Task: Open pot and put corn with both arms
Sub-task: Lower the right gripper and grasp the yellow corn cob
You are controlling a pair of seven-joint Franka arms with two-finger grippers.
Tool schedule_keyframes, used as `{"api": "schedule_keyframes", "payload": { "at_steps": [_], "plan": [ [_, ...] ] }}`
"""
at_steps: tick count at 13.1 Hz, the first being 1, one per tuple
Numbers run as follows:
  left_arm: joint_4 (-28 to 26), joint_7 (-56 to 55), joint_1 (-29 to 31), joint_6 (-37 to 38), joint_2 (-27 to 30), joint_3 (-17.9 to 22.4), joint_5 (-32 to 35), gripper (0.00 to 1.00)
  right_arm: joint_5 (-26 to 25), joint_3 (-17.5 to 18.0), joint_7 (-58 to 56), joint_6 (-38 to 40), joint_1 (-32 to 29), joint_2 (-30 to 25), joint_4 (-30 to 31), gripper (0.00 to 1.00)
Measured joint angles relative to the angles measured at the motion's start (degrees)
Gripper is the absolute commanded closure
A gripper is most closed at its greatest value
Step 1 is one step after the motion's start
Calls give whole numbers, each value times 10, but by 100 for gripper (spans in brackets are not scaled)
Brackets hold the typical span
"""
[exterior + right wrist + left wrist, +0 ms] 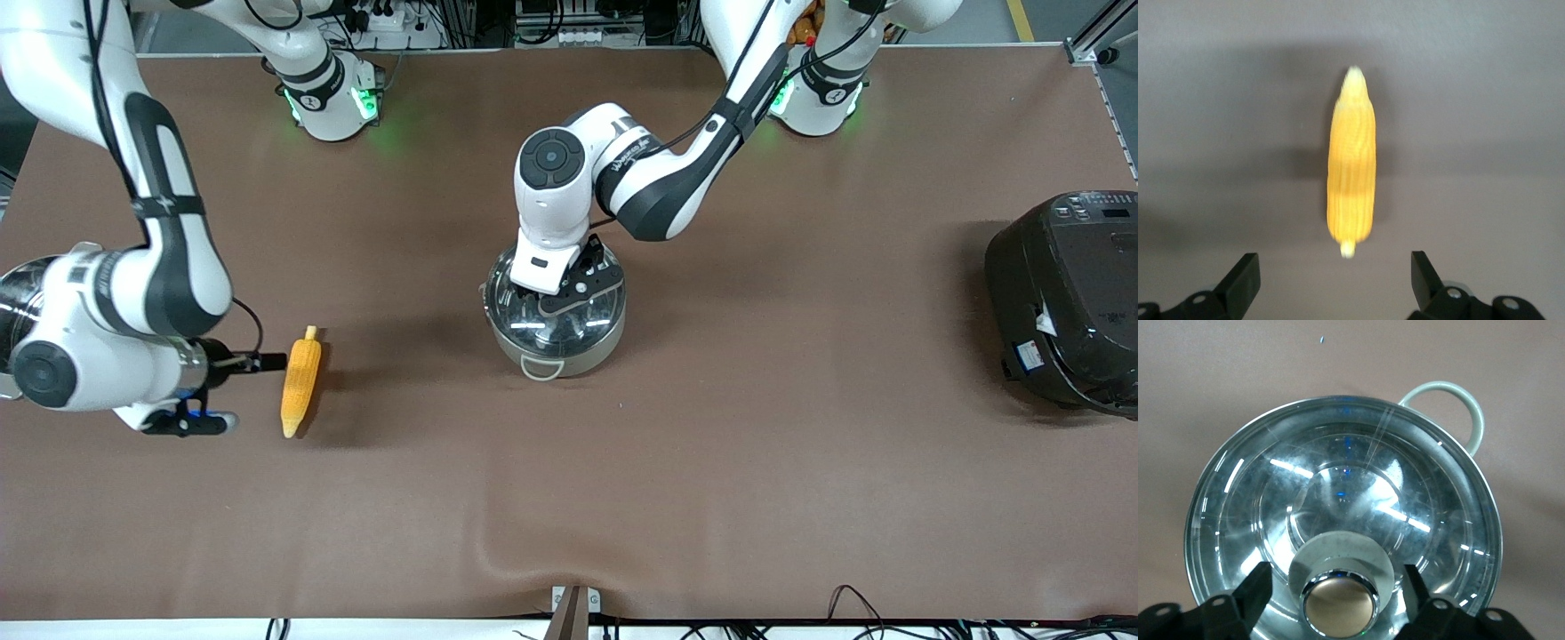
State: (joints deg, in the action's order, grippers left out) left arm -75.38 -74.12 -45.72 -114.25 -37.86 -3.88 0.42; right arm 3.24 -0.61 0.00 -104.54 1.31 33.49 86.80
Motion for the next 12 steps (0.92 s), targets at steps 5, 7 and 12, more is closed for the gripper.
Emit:
{"api": "schedule_keyframes", "payload": {
  "at_steps": [5,7,12],
  "plan": [
    [0,-2,-3,0,0,0,0,31,0,-2,0,-72,-1,31,29,0],
    [0,-2,-3,1,-1,0,0,35,0,-3,0,-120,-1,29,69,0],
    [0,-2,-3,1,-7,0,0,50,1,-3,2,-267,-1,10,175,0]
  ]
}}
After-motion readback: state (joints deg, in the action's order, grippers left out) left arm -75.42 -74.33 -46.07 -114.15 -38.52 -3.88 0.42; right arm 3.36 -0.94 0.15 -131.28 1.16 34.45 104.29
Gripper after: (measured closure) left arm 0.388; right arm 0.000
